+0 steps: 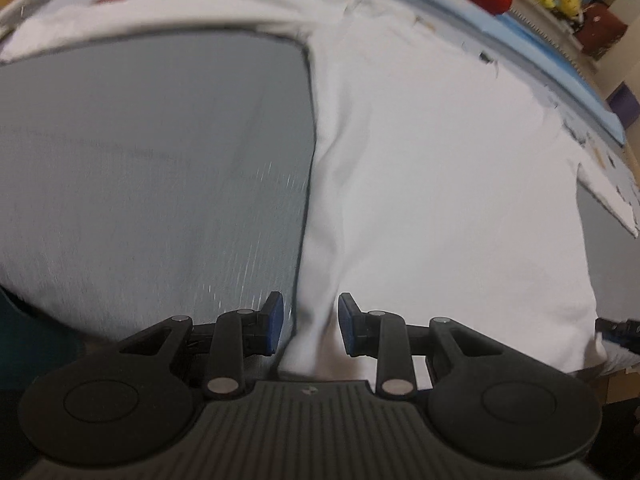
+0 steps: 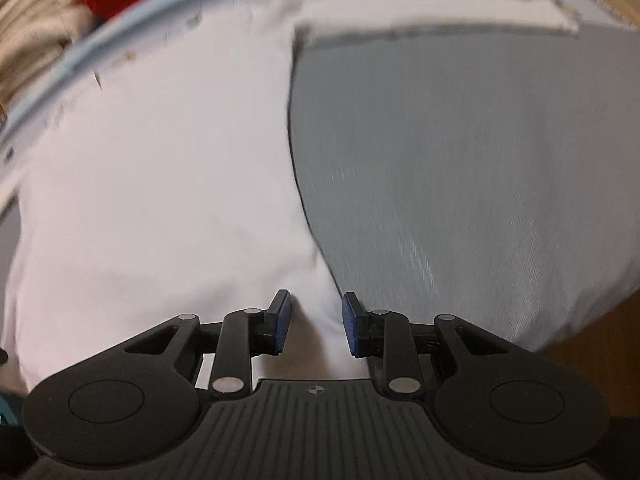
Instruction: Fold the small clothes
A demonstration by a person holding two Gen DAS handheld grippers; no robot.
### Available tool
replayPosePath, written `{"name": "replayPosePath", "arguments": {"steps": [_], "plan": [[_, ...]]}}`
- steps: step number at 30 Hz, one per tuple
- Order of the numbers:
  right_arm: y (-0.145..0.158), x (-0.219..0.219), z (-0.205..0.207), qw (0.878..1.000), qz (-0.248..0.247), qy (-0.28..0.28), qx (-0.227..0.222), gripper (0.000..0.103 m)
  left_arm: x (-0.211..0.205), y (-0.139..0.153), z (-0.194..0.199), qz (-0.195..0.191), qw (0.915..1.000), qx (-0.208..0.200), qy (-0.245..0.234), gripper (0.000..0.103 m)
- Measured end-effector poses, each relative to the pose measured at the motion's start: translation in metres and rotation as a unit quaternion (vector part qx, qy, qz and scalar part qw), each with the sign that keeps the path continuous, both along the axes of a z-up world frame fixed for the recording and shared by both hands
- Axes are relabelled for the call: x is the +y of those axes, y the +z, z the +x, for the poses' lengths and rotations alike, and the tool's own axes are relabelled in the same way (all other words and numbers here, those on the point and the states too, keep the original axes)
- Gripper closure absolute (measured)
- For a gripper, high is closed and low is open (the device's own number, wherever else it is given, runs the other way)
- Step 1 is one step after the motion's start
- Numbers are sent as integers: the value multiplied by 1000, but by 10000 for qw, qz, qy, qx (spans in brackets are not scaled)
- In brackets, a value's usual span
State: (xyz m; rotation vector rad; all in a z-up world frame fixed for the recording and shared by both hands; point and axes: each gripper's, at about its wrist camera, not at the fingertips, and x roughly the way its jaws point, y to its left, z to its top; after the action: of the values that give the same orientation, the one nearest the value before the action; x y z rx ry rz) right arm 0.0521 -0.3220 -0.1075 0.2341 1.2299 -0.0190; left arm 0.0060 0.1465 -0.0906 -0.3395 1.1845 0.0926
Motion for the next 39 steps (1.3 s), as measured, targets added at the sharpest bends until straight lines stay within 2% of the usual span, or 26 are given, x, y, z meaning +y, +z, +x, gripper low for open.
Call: {"name": "replayPosePath", "arguments": {"steps": [1,2,3,4,6,9,11,13,16,18,20,23,28,30,32,35,37,38,39], "plan": [[-2,1,-1,10000,-39,6,43,74,0,-3,0,13,10000,82,1,70],[-2,2,-3,10000,-60,32,14,75,0,-6,-1,33,9999,148,-14,76],[0,1,-2,9999,-64,78,-12,93,0,-8,-2,41,9998,187,-23,91],[3,-1,-1,9999,-40,128,-72,103,1,-8,-2,-1,9998,201,-30,95],[14,-11,-4,9994,5,-135,-314,103,3,1,-5,-106,9999,-19,18,99],[43,-48,-9,9920,224,-872,-889,103,5,31,-16,-464,9964,-703,-63,99],[49,-58,-12,9904,283,-931,-981,103,6,39,-25,-517,9955,-796,-66,99],[38,-53,-11,9948,193,-723,-695,103,14,30,-30,-392,9980,-491,116,99],[15,-35,-7,9995,159,-255,-17,103,29,13,-29,-184,9988,99,432,99],[6,-30,-6,9995,-111,-194,211,103,31,8,-29,-172,9986,239,439,97],[6,-31,-2,9991,-310,-197,223,99,27,10,-28,-221,9989,152,395,96],[6,-36,-1,9992,-2,-313,231,98,24,9,-24,-223,9992,168,285,70],[4,-38,-2,9991,214,-277,248,96,20,-3,-14,-169,9981,458,378,70],[5,-40,-3,9985,360,-329,246,85,20,-4,-11,-201,9976,511,422,70],[5,-41,-4,9980,483,-334,245,80,21,-5,-11,-232,9973,539,448,70],[16,-46,-10,9970,669,-391,19,79,20,-3,-13,-266,9974,514,433,70],[20,-48,-10,9957,836,-392,-113,72,20,-4,-10,-325,9973,504,429,70],[19,-47,-10,9956,875,-327,-112,65,20,-4,-11,-348,9972,512,431,70],[16,-44,-9,9961,854,-221,-31,63,19,-4,-11,-363,9970,525,431,70]]}}
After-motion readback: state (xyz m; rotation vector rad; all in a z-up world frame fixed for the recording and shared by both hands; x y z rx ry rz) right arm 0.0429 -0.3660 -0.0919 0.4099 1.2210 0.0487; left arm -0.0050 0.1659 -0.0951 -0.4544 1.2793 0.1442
